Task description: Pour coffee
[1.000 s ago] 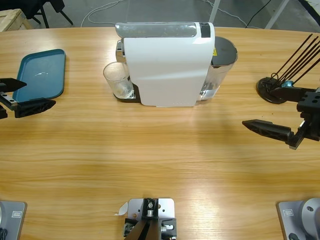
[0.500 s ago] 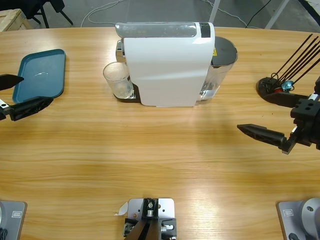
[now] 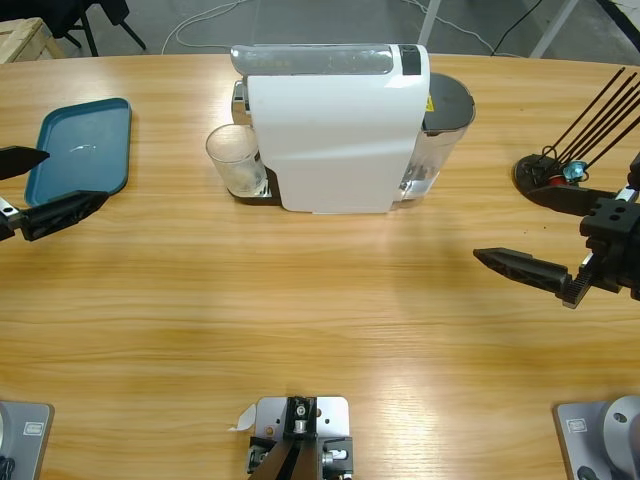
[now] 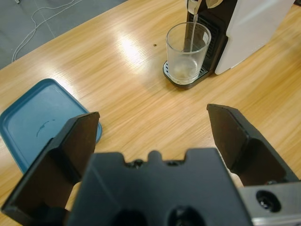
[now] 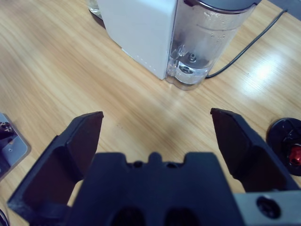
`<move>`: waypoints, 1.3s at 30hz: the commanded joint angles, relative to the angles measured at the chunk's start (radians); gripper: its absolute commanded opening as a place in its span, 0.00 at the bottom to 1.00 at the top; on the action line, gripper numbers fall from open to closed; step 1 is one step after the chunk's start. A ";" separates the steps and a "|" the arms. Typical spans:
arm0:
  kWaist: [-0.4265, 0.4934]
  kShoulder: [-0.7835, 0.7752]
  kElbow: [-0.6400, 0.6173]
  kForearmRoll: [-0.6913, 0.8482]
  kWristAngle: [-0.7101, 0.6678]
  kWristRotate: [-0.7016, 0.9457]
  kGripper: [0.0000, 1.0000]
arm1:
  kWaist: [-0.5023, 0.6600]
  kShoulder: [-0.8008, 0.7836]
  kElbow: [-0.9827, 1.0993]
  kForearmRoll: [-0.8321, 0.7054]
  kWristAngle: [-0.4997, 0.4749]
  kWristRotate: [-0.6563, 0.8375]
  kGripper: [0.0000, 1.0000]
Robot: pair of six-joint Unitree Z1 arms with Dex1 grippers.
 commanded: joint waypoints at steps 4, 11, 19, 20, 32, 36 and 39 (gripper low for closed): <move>-0.010 0.003 0.059 -0.061 -0.016 0.004 0.95 | 0.012 0.014 0.035 -0.008 -0.007 0.016 1.00; -0.018 0.015 0.061 -0.066 -0.017 0.005 0.94 | 0.012 0.019 0.035 -0.009 -0.006 0.016 1.00; -0.024 0.038 0.060 -0.078 -0.018 0.003 0.92 | 0.012 0.026 0.035 -0.011 -0.003 0.016 1.00; -0.024 0.041 0.059 -0.079 -0.018 0.003 0.92 | 0.012 0.027 0.035 -0.011 -0.003 0.016 1.00; -0.024 0.069 0.054 -0.082 -0.021 0.002 0.92 | 0.012 0.035 0.035 -0.011 -0.003 0.016 1.00; -0.024 0.079 0.046 -0.082 -0.004 0.010 0.94 | 0.012 0.036 0.035 -0.011 -0.001 0.016 1.00; -0.024 0.091 0.036 -0.082 -0.004 0.015 0.94 | 0.012 0.037 0.036 -0.017 -0.004 0.016 1.00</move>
